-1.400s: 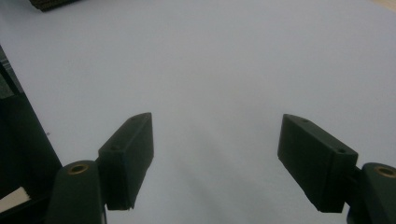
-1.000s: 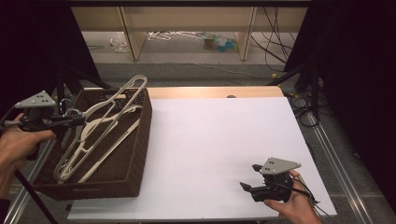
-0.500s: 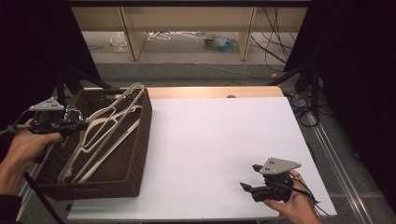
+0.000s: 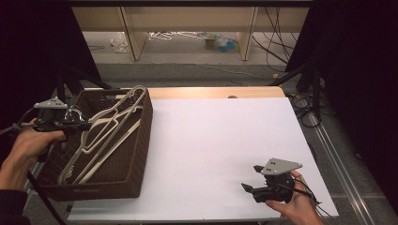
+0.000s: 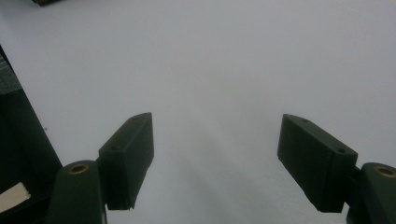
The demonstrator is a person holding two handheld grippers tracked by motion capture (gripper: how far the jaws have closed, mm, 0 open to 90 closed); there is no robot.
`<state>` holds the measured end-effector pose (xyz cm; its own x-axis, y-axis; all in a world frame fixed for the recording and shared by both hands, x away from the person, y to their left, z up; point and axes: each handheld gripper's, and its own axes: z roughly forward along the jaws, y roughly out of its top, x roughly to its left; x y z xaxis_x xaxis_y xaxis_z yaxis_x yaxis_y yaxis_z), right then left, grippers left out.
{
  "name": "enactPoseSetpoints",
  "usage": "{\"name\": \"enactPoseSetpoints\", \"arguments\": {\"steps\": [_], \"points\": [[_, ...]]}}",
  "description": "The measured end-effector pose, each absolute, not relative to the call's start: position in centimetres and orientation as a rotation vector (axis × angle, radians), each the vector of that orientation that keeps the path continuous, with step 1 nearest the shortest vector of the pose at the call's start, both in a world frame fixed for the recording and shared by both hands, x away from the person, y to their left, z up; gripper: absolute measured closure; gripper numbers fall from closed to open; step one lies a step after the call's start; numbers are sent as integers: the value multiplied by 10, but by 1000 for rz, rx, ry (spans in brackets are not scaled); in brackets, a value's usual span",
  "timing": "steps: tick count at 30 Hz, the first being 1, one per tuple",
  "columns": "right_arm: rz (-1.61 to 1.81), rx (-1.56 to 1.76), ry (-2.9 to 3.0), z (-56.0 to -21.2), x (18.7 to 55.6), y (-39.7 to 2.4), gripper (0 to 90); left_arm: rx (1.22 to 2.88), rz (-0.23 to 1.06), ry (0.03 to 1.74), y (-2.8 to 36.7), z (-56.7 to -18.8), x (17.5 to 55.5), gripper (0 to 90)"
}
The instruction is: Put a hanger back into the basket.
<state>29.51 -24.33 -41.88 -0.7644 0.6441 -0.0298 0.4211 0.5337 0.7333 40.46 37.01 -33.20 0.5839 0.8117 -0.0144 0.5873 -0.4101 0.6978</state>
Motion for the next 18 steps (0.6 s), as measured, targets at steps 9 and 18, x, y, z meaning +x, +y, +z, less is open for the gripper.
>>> {"name": "enactPoseSetpoints", "arguments": {"steps": [9, 18], "points": [[1067, 877, 2474, -419, 296, -245, 282, 2159, 447, 1081, 360, -306, 407, 856], [1061, 888, 2480, -420, 297, -244, 282, 2134, 436, 1100, 352, -297, 407, 856]]}}
